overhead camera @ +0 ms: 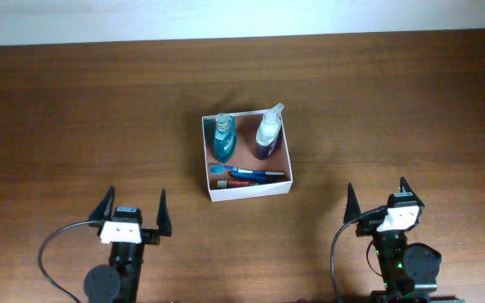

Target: Pack container

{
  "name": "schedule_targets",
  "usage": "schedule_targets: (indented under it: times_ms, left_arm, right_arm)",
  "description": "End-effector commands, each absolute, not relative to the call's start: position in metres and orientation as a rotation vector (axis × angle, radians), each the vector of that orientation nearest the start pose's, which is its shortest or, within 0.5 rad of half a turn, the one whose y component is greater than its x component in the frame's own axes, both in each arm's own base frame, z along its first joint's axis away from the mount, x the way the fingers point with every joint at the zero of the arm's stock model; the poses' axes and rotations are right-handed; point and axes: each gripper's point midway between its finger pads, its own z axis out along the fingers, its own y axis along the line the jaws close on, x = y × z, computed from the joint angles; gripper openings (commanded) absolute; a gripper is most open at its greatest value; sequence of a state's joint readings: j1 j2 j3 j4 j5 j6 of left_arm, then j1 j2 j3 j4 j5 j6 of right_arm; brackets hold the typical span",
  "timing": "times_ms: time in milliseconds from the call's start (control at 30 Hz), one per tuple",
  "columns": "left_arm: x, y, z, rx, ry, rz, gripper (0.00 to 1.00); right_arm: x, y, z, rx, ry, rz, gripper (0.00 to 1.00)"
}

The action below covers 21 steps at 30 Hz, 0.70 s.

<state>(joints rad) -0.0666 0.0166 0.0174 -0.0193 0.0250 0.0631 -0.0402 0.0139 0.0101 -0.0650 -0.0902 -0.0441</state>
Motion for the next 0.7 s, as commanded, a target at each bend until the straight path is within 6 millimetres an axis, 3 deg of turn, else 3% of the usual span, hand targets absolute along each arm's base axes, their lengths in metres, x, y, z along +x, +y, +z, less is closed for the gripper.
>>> schedule_targets:
  times_ms: [0,667]
  left_arm:
    - [0.2452,-0.0224,0.1606,0.151,1.625,-0.017,0.99]
    - [0.2448,-0.0236,0.1580,0.157,1.636,-0.023,0.99]
  right_arm:
    - [0.2461,0.0052,0.1574,-0.062,1.641,0.010,0.99]
    - [0.2461,0.0052,0.1574,-0.062,1.641,0.011,0.99]
